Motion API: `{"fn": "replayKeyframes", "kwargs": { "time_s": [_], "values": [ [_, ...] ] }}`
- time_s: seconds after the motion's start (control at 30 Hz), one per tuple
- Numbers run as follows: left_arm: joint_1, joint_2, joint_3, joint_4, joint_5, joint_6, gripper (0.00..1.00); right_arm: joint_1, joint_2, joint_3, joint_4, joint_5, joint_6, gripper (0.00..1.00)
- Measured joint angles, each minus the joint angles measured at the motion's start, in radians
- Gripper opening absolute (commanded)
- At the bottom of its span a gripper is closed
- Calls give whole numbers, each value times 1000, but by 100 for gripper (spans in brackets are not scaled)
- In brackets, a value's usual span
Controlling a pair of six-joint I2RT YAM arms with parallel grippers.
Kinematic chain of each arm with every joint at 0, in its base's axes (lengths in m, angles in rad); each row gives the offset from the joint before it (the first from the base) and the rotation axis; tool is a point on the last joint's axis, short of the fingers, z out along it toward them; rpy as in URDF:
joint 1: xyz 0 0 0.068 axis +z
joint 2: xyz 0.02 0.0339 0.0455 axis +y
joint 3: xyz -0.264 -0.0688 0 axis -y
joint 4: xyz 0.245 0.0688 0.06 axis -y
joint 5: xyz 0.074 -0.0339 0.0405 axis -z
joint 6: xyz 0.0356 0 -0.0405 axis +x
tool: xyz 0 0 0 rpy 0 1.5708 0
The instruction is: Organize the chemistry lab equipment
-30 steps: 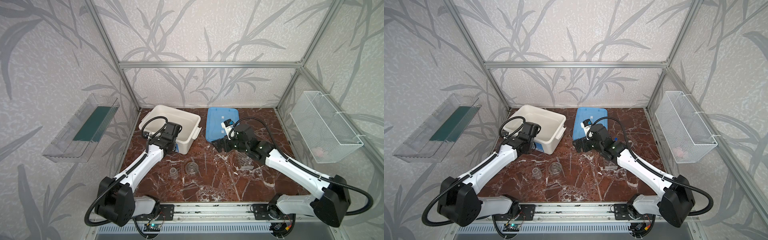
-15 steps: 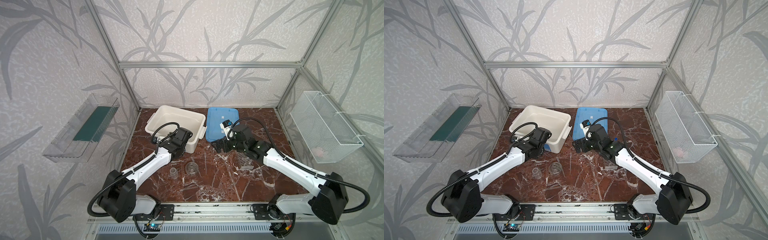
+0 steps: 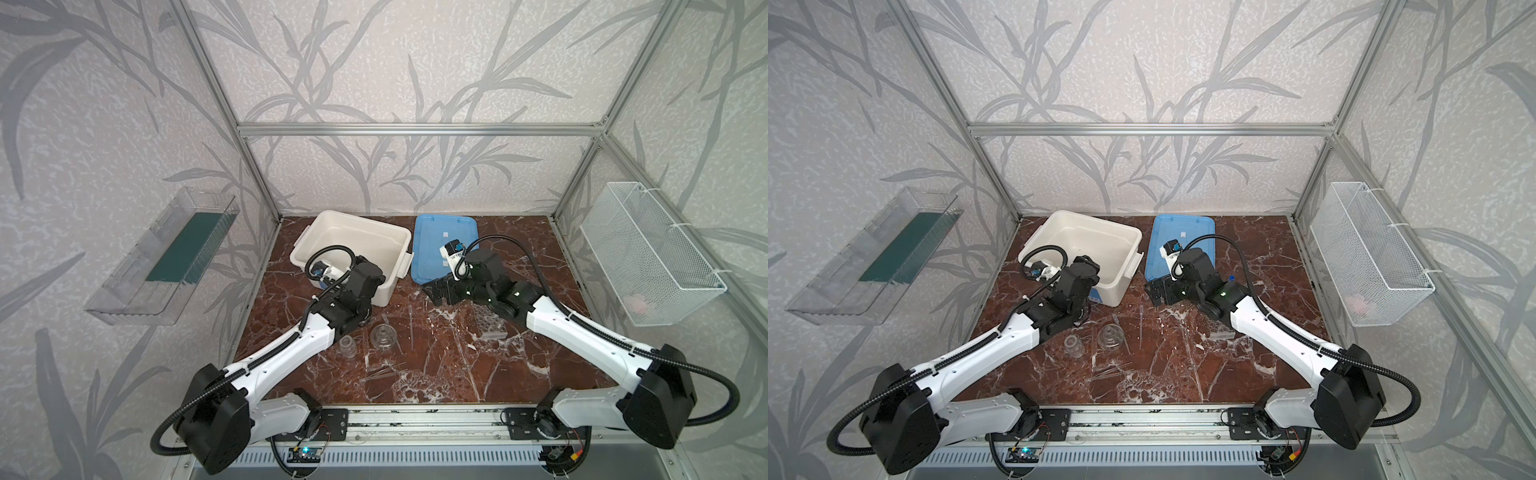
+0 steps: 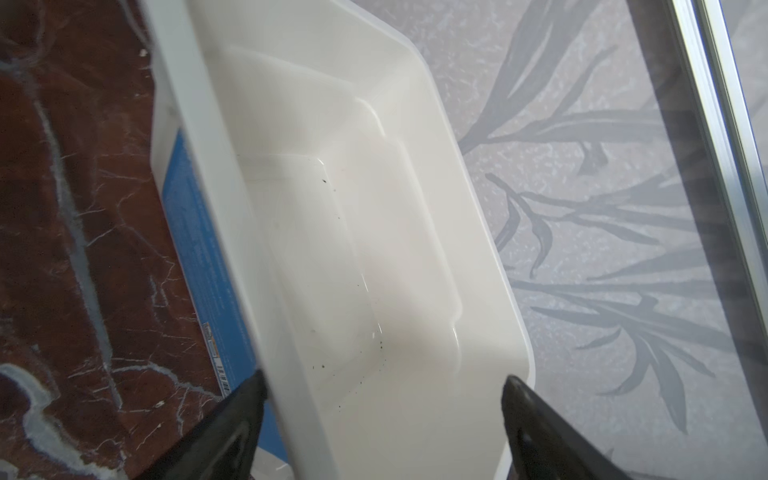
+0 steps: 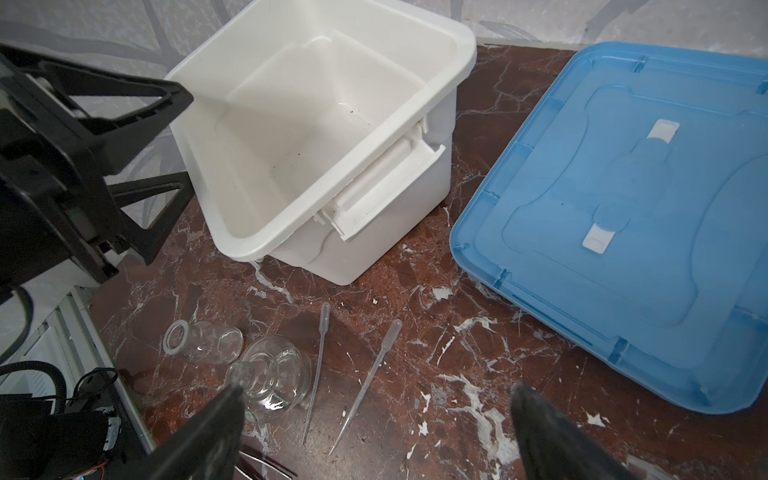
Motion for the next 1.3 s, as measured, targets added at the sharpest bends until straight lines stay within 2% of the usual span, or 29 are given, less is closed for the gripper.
{"fn": "replayKeyframes", "kwargs": {
  "time_s": [0.1,0.27,0.47,0.73,1.03,1.3],
  "values": [
    [-3,-37,-23,25,97,66,99,0,-3,0,0,0,-2,98],
    [-23,-60,-53,39,198,80,99,0,-3,0,-2,0,-2,98],
    [-76,-50,-74,51,250,79,99,0,-4,0,-1,1,-2,98],
    [-129,61,-70,137,296,80,99,0,-10,0,-2,8,-2,97],
    [-119,200,-3,204,307,129,99,0,-24,-13,-5,18,-7,97],
    [-82,282,73,274,386,178,99,0,-91,-47,-9,61,-14,98]
  ]
}}
